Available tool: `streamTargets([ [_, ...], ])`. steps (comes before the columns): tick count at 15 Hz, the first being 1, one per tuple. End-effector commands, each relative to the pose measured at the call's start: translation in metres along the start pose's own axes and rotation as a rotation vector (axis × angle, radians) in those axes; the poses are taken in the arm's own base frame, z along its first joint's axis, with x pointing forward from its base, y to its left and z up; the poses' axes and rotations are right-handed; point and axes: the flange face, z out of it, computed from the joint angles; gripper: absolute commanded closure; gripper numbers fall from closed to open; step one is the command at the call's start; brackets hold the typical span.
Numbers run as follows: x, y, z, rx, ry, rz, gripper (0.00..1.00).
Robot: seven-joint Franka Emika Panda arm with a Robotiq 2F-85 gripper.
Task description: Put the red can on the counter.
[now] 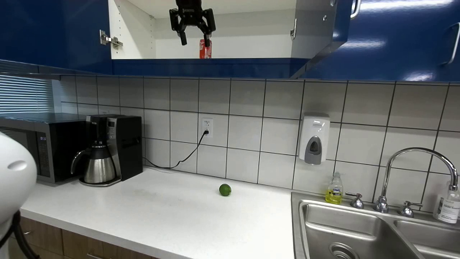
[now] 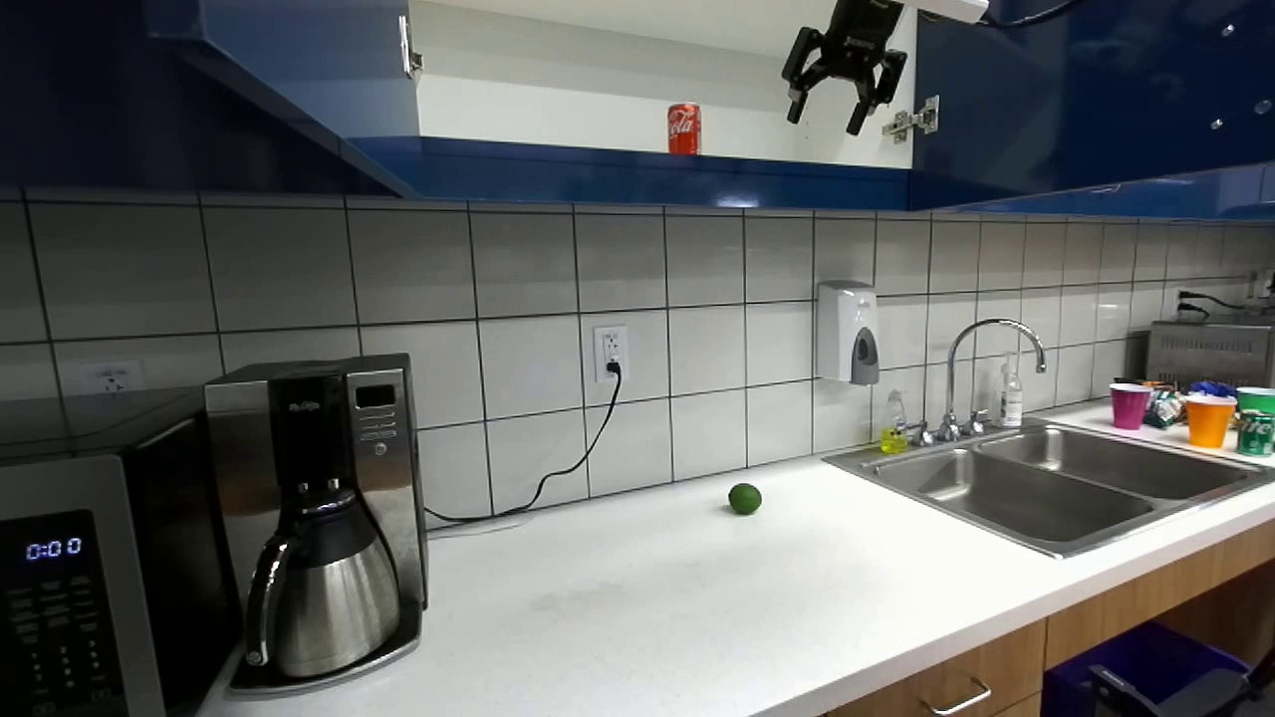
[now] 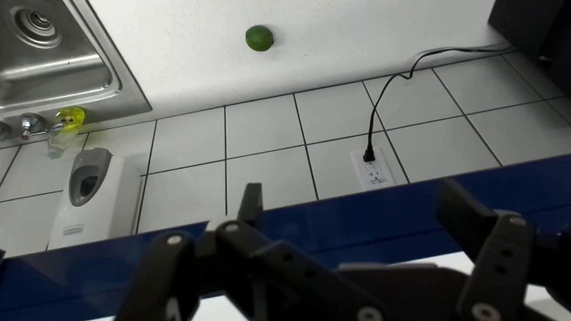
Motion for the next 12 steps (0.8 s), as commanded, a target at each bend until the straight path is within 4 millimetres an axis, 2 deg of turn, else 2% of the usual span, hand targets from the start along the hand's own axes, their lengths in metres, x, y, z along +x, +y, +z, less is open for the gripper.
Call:
streamTargets([
  [1, 0.029, -0.014, -0.004, -0.002, 0.024, 0.029, 0.00],
  [12, 0.101, -0.045, 0.008, -0.004, 0.099, 0.070, 0.00],
])
